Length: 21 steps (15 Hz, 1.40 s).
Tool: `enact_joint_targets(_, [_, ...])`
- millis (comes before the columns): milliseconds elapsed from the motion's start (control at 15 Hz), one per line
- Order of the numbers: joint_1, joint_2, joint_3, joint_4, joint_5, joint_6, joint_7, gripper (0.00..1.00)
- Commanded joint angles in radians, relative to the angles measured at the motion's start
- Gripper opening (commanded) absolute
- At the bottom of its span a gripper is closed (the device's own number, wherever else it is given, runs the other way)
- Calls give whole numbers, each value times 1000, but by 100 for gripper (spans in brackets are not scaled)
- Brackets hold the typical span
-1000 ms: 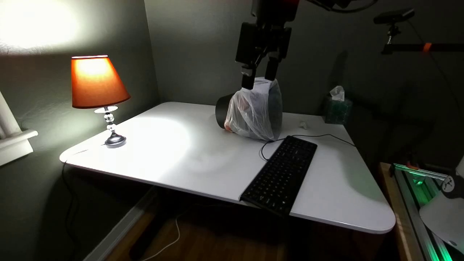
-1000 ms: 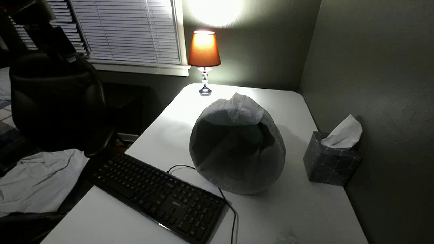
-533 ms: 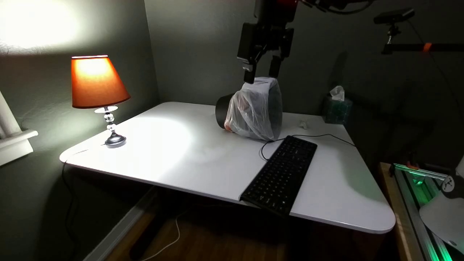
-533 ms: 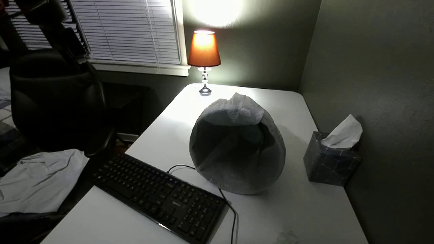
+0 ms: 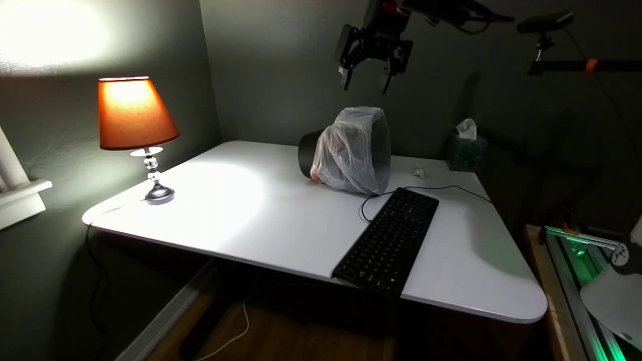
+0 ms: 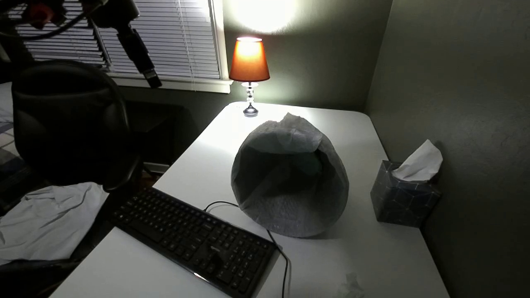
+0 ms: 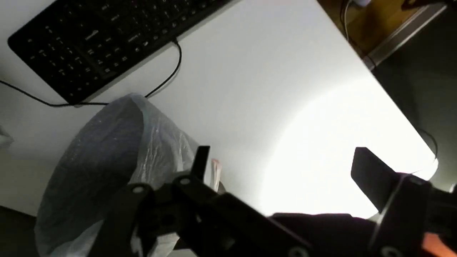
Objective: Pick up the bucket then put the white paper into it
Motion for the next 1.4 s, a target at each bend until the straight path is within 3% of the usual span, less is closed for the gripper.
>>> enact_joint_targets(0, [-64,-38,-8,-83,-45,126,111,100])
enact_joint_targets(400, [-189,-90,-22,-198,-88,271,301,100])
enact_joint_targets(467, [-152,-36,-34,-131,-66,230,229,100])
enact_joint_targets(867, [-187,-55,-32,-157,-78,255,279,100])
enact_joint_targets(1333, [-228,15,-131,-106,-10,306,310,100])
